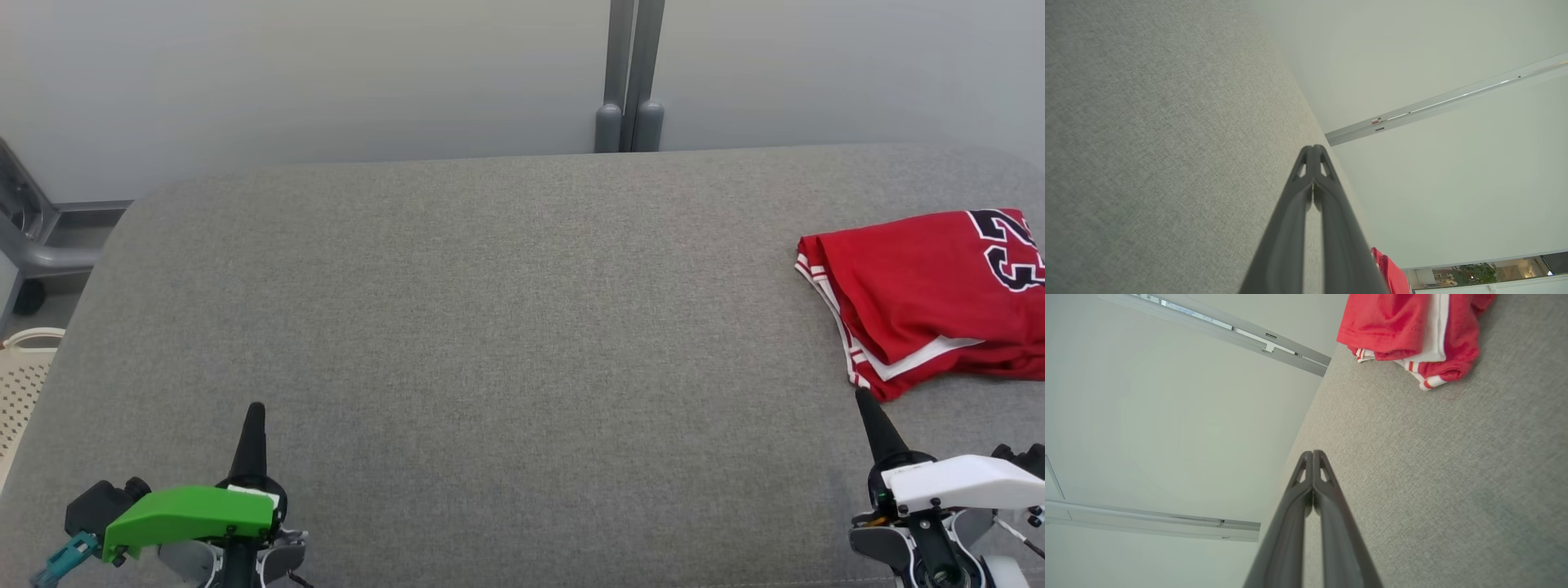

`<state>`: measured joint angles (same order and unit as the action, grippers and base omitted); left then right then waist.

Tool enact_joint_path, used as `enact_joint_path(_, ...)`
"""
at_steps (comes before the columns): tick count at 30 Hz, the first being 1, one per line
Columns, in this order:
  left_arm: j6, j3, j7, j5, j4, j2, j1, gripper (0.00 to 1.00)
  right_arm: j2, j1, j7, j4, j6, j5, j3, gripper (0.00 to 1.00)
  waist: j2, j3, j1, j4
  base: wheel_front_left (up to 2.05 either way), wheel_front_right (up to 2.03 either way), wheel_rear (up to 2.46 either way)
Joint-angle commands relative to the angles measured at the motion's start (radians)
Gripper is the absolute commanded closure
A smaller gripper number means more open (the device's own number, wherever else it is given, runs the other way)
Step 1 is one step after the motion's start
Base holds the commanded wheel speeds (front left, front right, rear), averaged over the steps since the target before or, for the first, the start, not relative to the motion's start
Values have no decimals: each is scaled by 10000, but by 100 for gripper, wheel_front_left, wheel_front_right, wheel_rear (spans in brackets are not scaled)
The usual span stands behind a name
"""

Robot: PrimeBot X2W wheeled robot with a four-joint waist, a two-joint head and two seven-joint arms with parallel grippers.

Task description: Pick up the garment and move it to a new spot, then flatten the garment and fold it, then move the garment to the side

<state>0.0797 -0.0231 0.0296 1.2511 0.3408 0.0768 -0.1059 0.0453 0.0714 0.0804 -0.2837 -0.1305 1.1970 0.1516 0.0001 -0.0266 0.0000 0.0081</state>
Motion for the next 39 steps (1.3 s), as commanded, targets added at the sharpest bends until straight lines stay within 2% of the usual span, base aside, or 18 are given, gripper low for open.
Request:
enact_joint_path(1,80,57,-50,210,-41,-1,-305,100,57,245,71,121,-3,224,64,100,-1,6,0,-2,0,0,0)
enact_joint_path(39,434,230,-753,2898,216,-201,-1145,100,66,595,661,127,-4,3061,662,100,-1,217,0,-60,0,0,0)
